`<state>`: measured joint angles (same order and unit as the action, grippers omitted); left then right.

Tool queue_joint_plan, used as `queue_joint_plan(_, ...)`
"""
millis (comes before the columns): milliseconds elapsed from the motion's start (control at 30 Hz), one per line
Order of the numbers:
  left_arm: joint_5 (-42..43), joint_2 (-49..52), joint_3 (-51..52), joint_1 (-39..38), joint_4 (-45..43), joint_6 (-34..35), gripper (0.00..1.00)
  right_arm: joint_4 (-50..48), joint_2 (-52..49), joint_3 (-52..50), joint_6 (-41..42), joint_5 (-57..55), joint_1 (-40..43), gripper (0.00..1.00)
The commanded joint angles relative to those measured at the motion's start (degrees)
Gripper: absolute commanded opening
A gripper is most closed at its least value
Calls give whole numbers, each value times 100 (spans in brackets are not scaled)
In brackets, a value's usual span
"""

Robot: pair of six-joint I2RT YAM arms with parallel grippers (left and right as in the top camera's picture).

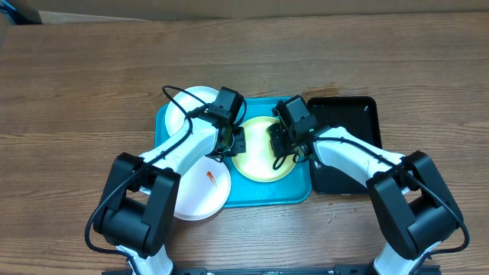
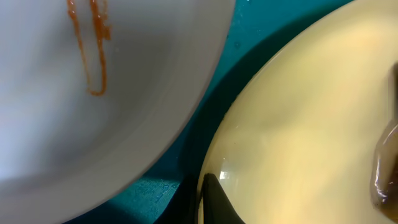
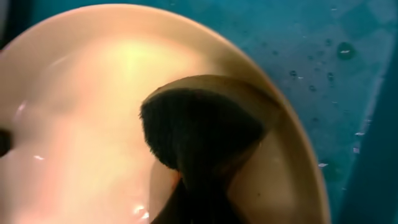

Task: Clean dirty plates on tray and stack at the side
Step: 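Carry sponge to yellow plate and scrub it with right gripper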

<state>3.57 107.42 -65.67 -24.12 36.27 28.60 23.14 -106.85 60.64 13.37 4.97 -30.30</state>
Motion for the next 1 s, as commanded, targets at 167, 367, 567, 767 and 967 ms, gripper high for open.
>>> queue_joint_plan(167, -103, 90, 66, -26, 4, 59, 4, 50, -343, 28, 59, 1510, -74, 4)
queue_joint_plan(367, -103, 90, 66, -26, 11, 57, 4, 317, -129, 514, 15, 2118, 181, 4)
queue_joint_plan(567, -107, 90, 66, -26, 13, 59, 4, 748, 369, 1078, -138, 3685, 903, 4)
queue_joint_plan(767, -103, 90, 66, -26, 17, 59, 4, 1624, 903, 1113, -466, 4183, 1915, 4)
queue_joint_plan(967, -105, 90, 66, -26, 11, 59, 4, 2774, 1025, 1091, -935, 3233, 2966, 4)
